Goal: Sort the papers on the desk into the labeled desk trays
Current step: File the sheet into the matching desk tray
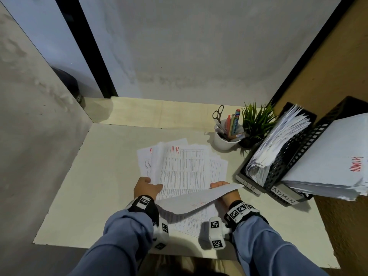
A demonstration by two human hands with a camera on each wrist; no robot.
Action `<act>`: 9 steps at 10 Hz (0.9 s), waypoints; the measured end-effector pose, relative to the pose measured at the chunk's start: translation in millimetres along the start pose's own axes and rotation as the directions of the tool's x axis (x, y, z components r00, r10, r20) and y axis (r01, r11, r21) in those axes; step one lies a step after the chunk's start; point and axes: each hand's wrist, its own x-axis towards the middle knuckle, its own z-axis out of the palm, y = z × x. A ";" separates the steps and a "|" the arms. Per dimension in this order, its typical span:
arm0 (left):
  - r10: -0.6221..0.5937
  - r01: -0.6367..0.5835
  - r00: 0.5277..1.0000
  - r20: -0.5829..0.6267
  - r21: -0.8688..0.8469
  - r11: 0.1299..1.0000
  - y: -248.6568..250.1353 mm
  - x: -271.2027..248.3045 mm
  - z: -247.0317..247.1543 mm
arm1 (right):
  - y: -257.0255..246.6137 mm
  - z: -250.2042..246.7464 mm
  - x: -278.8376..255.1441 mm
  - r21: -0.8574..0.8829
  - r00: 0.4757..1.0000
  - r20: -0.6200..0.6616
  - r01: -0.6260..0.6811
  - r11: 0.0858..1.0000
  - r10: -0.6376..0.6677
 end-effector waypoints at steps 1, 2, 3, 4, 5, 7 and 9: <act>0.115 -0.116 0.993 -0.012 -0.020 0.993 -4.6 0.0 -1.2 | 1.1 3.8 -11.4 0.009 0.999 0.015 0.039 0.999 -0.039; 0.243 -0.243 0.970 0.006 -0.009 0.970 -7.0 -4.0 -3.8 | 5.3 6.3 -9.4 0.012 0.993 0.038 0.114 0.993 -0.115; 0.304 -0.299 0.952 0.024 -0.118 0.947 -7.7 -10.6 -6.3 | 3.4 9.0 -9.3 0.015 0.994 0.049 0.093 0.996 -0.094; 0.208 -0.174 0.975 0.083 -0.306 0.936 -15.6 -4.4 -5.7 | 2.2 3.3 -0.1 0.017 0.993 -0.051 0.107 0.994 -0.106; 0.134 -0.060 0.977 0.166 -0.392 0.918 -20.7 0.6 -4.7 | -5.0 1.5 -11.0 -0.121 0.985 -0.157 0.059 0.991 -0.078; 0.070 0.005 0.972 0.225 -0.317 0.948 -0.2 -8.8 -6.8 | -3.3 8.5 -26.6 0.109 0.988 -0.118 0.108 0.988 -0.095; 0.096 -0.114 0.981 -0.166 -0.107 0.988 2.1 -5.7 2.4 | 7.7 3.7 -22.5 0.014 0.993 -0.093 0.078 0.997 -0.076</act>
